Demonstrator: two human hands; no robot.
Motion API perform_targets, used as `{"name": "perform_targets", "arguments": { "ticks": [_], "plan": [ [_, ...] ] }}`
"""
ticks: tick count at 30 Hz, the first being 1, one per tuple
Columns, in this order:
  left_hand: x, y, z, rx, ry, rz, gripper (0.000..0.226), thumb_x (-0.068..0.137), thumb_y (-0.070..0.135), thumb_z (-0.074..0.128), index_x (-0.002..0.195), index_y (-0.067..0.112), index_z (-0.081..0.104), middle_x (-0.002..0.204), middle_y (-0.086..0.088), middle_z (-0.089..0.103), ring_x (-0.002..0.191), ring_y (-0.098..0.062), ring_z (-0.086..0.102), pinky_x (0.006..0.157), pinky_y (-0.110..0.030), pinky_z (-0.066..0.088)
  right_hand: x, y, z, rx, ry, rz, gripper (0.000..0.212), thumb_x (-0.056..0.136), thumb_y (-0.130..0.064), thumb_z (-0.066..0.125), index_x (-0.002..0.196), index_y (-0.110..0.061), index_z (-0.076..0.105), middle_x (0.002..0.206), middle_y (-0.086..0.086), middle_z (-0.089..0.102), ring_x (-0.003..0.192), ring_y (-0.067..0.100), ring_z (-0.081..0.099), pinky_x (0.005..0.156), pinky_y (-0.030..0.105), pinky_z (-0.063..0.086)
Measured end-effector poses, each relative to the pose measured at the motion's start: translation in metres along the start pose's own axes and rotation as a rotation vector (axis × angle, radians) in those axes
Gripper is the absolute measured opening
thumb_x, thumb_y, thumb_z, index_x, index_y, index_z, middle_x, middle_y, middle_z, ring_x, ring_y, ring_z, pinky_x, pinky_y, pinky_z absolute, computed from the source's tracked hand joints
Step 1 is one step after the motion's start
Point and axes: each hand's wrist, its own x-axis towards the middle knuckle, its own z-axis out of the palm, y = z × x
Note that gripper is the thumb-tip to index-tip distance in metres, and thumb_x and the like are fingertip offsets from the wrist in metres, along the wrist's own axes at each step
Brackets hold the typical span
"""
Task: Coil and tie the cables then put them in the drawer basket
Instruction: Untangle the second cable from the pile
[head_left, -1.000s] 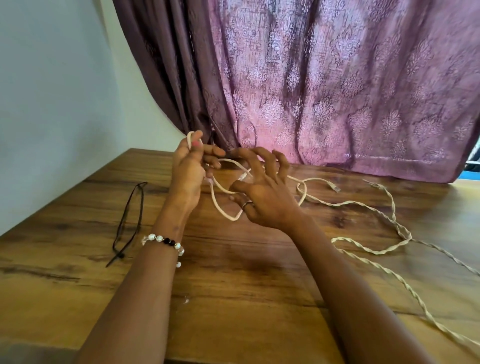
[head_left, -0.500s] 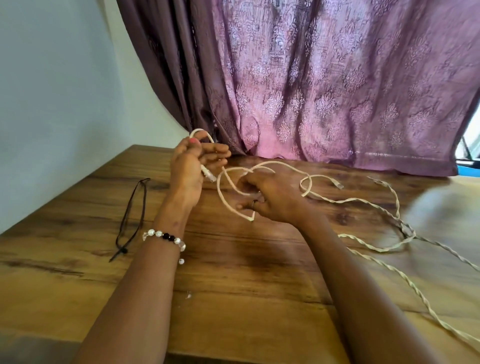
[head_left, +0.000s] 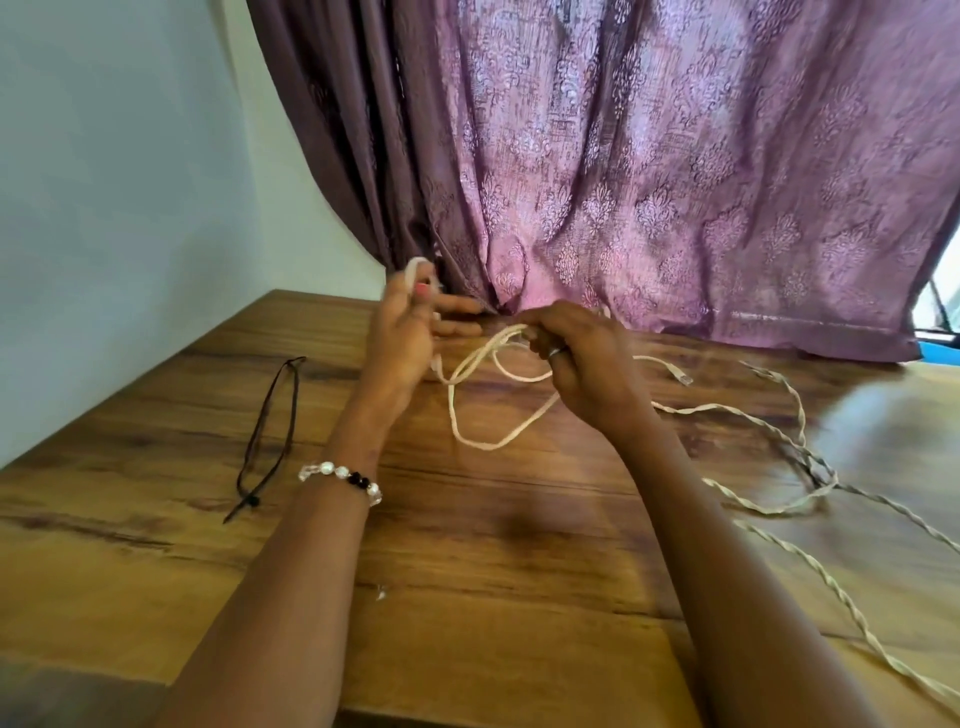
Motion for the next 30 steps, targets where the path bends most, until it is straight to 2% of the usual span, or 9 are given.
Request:
{"name": "perform_targets", "arguments": {
  "ticks": [2, 6, 9, 13, 18, 21, 24, 27, 30],
  "plan": [
    [-0.008, 0.001, 0.012, 0.068, -0.16, -0.087, 0.025, 0.105, 0.013, 0.028, 0.123, 0.011, 0.044, 0.085, -0.014, 0.071, 0.054, -0.021, 0.067, 0.051, -0.032, 0.055, 0.006, -0.01, -0.002, 0.024, 0.101, 0.005, 0.016, 0.089, -0.002, 0.056, 0.099, -0.004, 0.068, 0.085, 0.005, 0.066, 0.075, 0.008, 0.055, 0.07, 0.017, 0.041],
    [-0.015, 0.003, 0.015, 0.141, -0.404, -0.192, 0.029, 0.103, 0.008, 0.028, 0.116, 0.005, 0.054, 0.064, -0.013, 0.068, 0.033, -0.018, 0.052, 0.035, -0.018, 0.036, 0.004, -0.01, -0.003, -0.012, 0.328, 0.14, 0.006, 0.085, -0.011, 0.068, 0.09, -0.008, 0.069, 0.081, 0.003, 0.07, 0.071, 0.015, 0.062, 0.064, 0.027, 0.044],
    [-0.016, 0.004, 0.013, 0.111, -0.454, -0.246, 0.041, 0.105, 0.027, 0.027, 0.11, 0.002, 0.06, 0.05, -0.006, 0.055, 0.029, -0.008, 0.034, 0.034, -0.016, 0.02, 0.001, 0.003, 0.0, 0.016, 0.409, 0.367, 0.013, 0.079, -0.021, 0.075, 0.085, -0.012, 0.069, 0.069, 0.002, 0.069, 0.06, 0.016, 0.059, 0.057, 0.034, 0.045],
    [-0.016, 0.006, 0.011, -0.001, -0.523, -0.315, 0.065, 0.092, 0.059, 0.026, 0.093, 0.006, 0.064, 0.043, 0.001, 0.03, 0.029, -0.004, 0.018, 0.039, -0.016, 0.01, -0.003, 0.011, 0.003, 0.037, 0.387, 0.531, 0.021, 0.078, -0.033, 0.075, 0.081, -0.013, 0.069, 0.056, -0.003, 0.056, 0.046, 0.007, 0.043, 0.05, 0.029, 0.034],
    [-0.008, 0.006, -0.001, -0.364, -0.444, -0.297, 0.04, 0.095, 0.045, 0.033, 0.084, 0.011, 0.051, 0.037, 0.007, 0.025, 0.027, -0.001, 0.016, 0.04, -0.015, 0.006, -0.004, 0.012, 0.005, 0.095, 0.152, 0.603, 0.01, 0.083, -0.018, 0.072, 0.088, -0.011, 0.068, 0.064, 0.002, 0.065, 0.049, 0.008, 0.055, 0.054, 0.029, 0.044],
    [-0.001, 0.007, -0.016, -0.621, -0.451, -0.266, 0.038, 0.088, 0.051, 0.036, 0.082, 0.015, 0.049, 0.036, 0.01, 0.029, 0.028, -0.002, 0.012, 0.033, -0.017, 0.01, -0.003, 0.006, 0.007, 0.436, -0.03, 0.695, 0.021, 0.083, 0.007, 0.064, 0.088, -0.014, 0.064, 0.066, 0.004, 0.064, 0.057, 0.013, 0.066, 0.049, 0.035, 0.055],
    [0.005, 0.003, -0.024, -0.727, -0.386, -0.217, 0.038, 0.091, 0.051, 0.035, 0.08, 0.017, 0.049, 0.039, 0.01, 0.031, 0.026, -0.004, 0.019, 0.032, -0.016, 0.017, -0.002, -0.001, 0.009, 0.68, -0.224, 0.808, 0.024, 0.084, 0.019, 0.05, 0.095, 0.0, 0.06, 0.072, 0.012, 0.06, 0.059, 0.013, 0.068, 0.055, 0.029, 0.056],
    [0.009, -0.003, -0.03, -0.805, -0.253, -0.195, 0.043, 0.099, 0.047, 0.031, 0.076, 0.017, 0.051, 0.041, 0.009, 0.03, 0.027, -0.005, 0.023, 0.032, -0.016, 0.019, -0.006, 0.0, 0.013, 0.398, -0.537, 0.668, 0.033, 0.082, 0.015, 0.056, 0.109, -0.003, 0.062, 0.085, 0.012, 0.062, 0.086, 0.033, 0.066, 0.086, 0.044, 0.054],
    [0.012, -0.006, -0.03, -0.776, -0.15, -0.174, 0.044, 0.101, 0.048, 0.029, 0.076, 0.018, 0.049, 0.042, 0.009, 0.03, 0.029, -0.004, 0.022, 0.033, -0.017, 0.018, -0.009, -0.002, 0.017, -0.004, -0.709, 0.493, 0.05, 0.083, 0.013, 0.049, 0.127, -0.008, 0.057, 0.087, 0.01, 0.067, 0.081, 0.022, 0.064, 0.079, 0.027, 0.052]
  ]
}}
